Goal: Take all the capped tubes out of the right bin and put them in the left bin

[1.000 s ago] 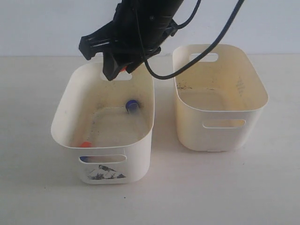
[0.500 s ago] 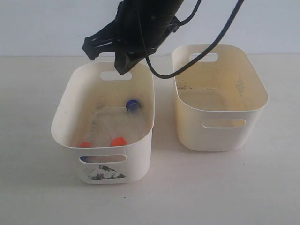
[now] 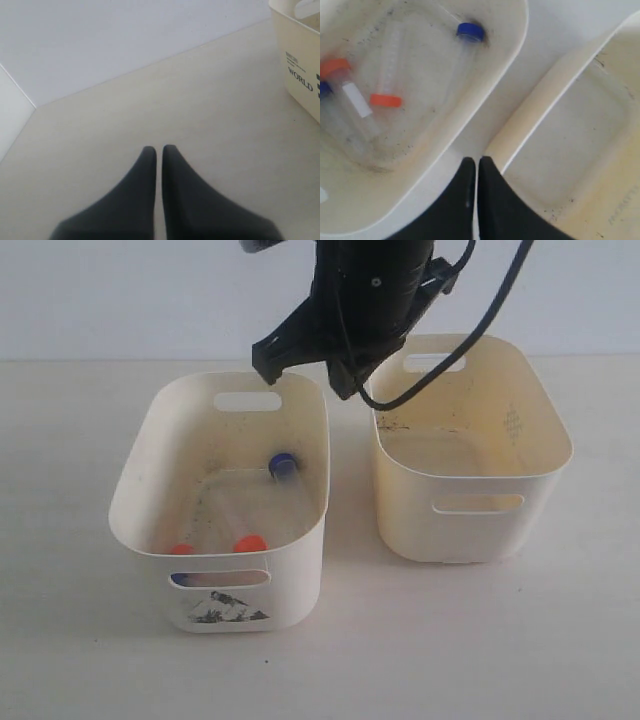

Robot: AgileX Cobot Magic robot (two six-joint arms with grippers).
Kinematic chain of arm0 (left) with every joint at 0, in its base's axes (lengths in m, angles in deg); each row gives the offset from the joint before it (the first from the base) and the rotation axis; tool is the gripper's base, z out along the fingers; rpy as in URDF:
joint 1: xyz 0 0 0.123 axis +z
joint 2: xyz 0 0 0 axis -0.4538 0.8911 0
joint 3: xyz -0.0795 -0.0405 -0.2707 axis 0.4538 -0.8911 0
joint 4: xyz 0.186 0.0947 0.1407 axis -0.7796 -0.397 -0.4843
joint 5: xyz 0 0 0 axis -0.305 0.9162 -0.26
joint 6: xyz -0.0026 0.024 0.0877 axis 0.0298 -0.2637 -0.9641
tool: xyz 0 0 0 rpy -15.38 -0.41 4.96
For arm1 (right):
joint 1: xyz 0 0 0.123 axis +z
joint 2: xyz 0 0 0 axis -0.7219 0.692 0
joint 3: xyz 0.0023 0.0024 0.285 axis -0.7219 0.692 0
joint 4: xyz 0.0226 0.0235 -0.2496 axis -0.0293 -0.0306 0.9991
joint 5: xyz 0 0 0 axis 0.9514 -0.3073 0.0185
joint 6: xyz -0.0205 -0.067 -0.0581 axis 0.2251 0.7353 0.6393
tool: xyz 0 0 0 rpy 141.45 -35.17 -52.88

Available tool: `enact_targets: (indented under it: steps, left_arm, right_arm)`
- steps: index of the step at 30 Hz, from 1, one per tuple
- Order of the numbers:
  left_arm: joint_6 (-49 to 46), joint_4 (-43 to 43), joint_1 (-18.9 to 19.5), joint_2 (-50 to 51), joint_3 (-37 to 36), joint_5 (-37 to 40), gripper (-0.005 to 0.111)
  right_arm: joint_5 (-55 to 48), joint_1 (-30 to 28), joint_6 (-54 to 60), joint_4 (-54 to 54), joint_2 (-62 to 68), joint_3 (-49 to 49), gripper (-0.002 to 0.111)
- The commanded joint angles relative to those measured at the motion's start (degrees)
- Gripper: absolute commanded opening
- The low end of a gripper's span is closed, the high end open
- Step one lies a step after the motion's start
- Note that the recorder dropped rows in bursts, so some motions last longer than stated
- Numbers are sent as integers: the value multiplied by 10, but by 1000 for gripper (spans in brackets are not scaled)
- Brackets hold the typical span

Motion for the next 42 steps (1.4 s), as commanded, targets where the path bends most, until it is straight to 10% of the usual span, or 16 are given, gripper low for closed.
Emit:
enact_targets:
  steps: [1, 42]
  left_arm:
    - [5, 2, -3, 0, 2, -1, 4]
    - [5, 2, -3, 0, 2, -1, 4]
  right_arm:
    - [-11, 0, -15, 63, -34, 1, 1]
    - [117, -8, -19, 121, -257, 55, 1]
